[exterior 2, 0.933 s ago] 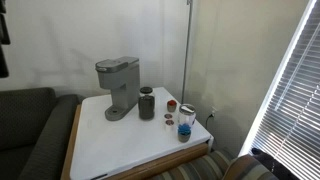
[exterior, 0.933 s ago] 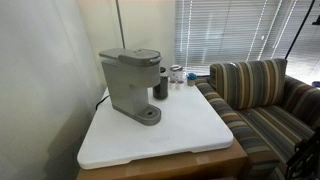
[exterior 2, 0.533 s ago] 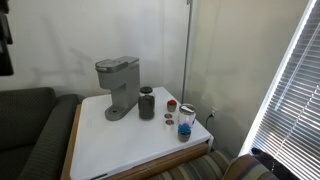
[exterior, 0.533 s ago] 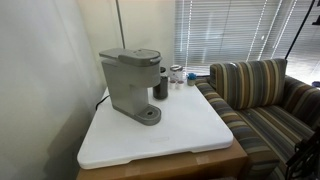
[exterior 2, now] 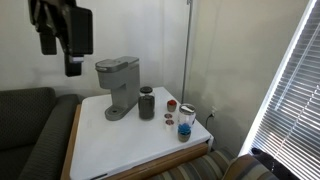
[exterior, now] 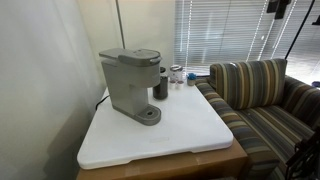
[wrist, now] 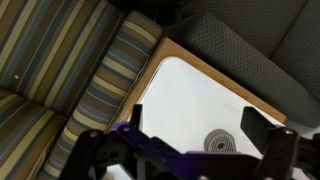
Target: Open the coffee machine chamber
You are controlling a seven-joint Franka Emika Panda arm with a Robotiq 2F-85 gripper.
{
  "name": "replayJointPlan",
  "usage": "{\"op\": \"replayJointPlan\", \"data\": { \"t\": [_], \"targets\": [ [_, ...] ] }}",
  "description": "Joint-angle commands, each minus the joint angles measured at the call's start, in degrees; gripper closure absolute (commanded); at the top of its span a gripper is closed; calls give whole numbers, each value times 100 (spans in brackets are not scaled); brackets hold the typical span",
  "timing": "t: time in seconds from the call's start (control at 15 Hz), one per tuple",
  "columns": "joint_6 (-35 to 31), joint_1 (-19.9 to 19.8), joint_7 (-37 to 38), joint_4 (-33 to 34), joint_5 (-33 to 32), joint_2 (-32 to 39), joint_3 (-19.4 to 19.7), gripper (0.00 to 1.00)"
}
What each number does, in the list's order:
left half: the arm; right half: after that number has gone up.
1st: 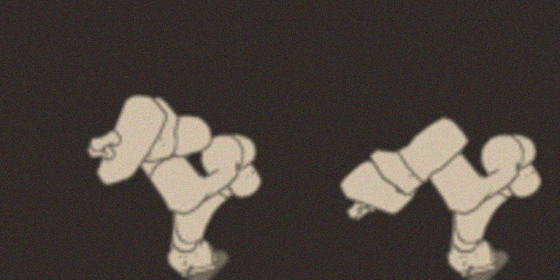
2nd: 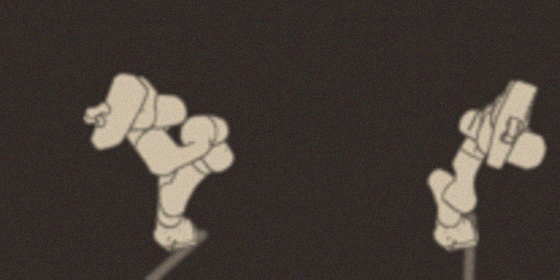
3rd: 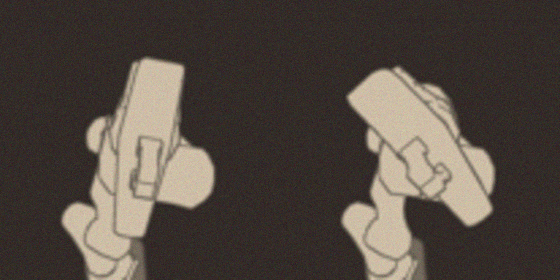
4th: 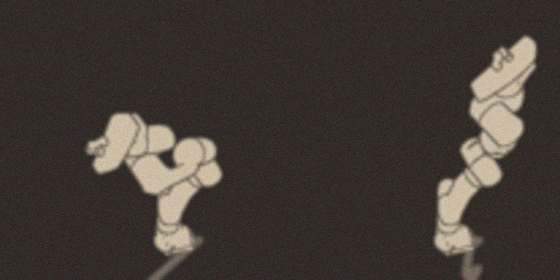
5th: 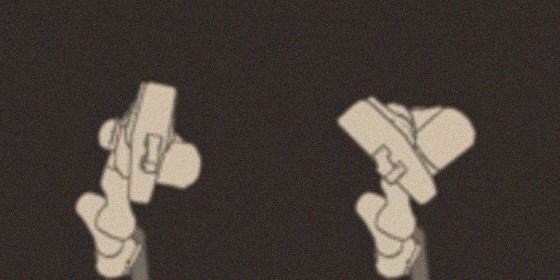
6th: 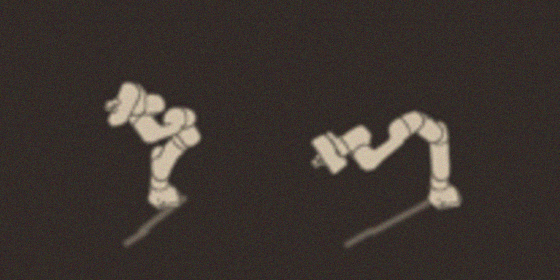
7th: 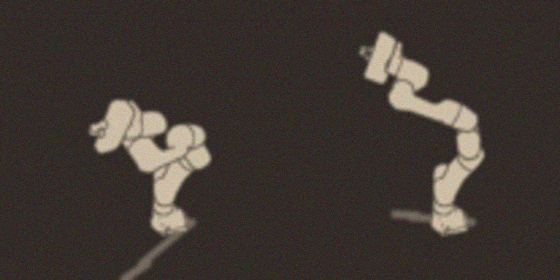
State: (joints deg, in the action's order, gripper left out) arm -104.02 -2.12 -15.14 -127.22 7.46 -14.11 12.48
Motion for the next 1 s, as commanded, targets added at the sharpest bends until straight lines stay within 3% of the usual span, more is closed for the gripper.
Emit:
{"op": "replayJointPlan", "data": {
  "t": [0.0, 0.4, 0.53, 0.6, 0.93],
  "targets": [
    [78, 138, -632, 861, 164, 1103, -267, 0],
    [143, 221, -954, 2011, -85, 2475, -944, 0],
    [-113, 215, -852, 2229, -157, 2778, -1099, 0],
    [-39, 163, -760, 1875, -65, 2433, -1120, 0],
    [-261, 169, -671, 1864, -54, 2483, -1180, 0]
  ]
}}
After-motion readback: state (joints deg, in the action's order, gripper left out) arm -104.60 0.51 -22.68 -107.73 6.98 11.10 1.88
